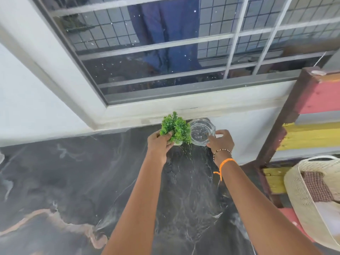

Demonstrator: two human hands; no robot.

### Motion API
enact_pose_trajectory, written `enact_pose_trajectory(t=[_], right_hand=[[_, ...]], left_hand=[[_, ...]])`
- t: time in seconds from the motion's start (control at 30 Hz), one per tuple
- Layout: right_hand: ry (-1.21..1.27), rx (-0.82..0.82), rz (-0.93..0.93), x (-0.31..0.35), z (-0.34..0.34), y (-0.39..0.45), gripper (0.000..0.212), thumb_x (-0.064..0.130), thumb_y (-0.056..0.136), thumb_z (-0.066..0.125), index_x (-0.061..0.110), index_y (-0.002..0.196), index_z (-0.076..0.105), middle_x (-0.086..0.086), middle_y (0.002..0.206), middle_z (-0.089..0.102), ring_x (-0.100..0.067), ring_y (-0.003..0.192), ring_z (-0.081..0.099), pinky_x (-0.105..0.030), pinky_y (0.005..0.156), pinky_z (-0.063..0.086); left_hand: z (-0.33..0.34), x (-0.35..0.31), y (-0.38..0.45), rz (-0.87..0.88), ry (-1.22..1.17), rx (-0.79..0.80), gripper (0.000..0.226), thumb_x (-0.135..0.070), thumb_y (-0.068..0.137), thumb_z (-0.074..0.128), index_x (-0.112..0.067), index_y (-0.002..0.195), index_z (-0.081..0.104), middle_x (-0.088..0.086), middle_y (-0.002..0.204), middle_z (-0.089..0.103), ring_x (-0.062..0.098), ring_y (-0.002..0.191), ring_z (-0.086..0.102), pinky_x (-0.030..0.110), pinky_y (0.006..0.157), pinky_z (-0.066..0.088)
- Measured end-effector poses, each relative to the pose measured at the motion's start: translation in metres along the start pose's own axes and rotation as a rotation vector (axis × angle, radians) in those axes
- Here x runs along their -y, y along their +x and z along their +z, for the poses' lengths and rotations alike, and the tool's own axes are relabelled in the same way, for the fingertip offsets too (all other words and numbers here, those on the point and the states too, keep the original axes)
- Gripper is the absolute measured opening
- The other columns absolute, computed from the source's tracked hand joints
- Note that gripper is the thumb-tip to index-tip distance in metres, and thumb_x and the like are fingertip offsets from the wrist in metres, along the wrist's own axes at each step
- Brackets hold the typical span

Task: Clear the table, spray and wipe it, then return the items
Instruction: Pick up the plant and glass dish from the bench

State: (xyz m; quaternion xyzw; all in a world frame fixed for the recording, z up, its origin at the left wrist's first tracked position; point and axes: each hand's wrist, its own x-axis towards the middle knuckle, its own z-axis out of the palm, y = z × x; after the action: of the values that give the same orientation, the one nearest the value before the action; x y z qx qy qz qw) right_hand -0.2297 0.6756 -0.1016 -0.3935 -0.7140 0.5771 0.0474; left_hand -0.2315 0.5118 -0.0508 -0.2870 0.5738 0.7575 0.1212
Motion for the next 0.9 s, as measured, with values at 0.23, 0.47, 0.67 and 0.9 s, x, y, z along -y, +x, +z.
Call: enact_pose_trajectory(t=[0.23,0.47,0.67,0.9], right_hand=[[-0.03,-0.03,-0.007,0.009,0.012,0.013,0.025,0.008,0.08,0.059,0.01,0.105,0.056,-0.017,0.101,0.065,-0.039,0.085,0.067,-0.051,0.077,0.056],[-0.021,-0.035,0.005,0.008,0.014,0.015,0.024,0.006,0.081,0.058,0.011,0.105,0.055,-0.016,0.099,0.064,-0.035,0.078,0.069,-0.048,0.076,0.057],[-0.015,-0.021,0.015,0.008,0.013,0.014,0.021,0.005,0.084,0.055,0.013,0.104,0.052,-0.012,0.093,0.062,-0.034,0.078,0.07,-0.035,0.066,0.055],[-0.042,-0.009,0.007,0.013,0.012,0.013,0.024,0.001,0.084,0.056,0.009,0.107,0.055,-0.007,0.087,0.054,-0.033,0.078,0.069,-0.047,0.078,0.057]], left_hand=[[0.015,-0.009,0.022,0.0,-0.034,-0.009,0.06,0.006,0.086,0.058,0.002,0.139,0.032,0.02,0.133,0.051,0.03,0.117,0.053,0.039,0.099,0.046],[0.013,0.001,0.027,-0.059,-0.154,0.042,0.011,0.002,0.089,0.055,-0.004,0.099,0.055,0.006,0.092,0.059,0.025,0.1,0.055,0.039,0.104,0.041],[0.022,0.008,0.027,-0.021,-0.25,-0.003,0.034,0.002,0.089,0.056,-0.001,0.121,0.045,0.01,0.105,0.058,0.025,0.105,0.056,0.039,0.104,0.042],[0.015,-0.002,0.029,-0.013,-0.148,0.048,0.068,0.002,0.09,0.055,-0.002,0.146,0.015,0.022,0.136,0.043,0.033,0.125,0.045,0.045,0.107,0.039]])
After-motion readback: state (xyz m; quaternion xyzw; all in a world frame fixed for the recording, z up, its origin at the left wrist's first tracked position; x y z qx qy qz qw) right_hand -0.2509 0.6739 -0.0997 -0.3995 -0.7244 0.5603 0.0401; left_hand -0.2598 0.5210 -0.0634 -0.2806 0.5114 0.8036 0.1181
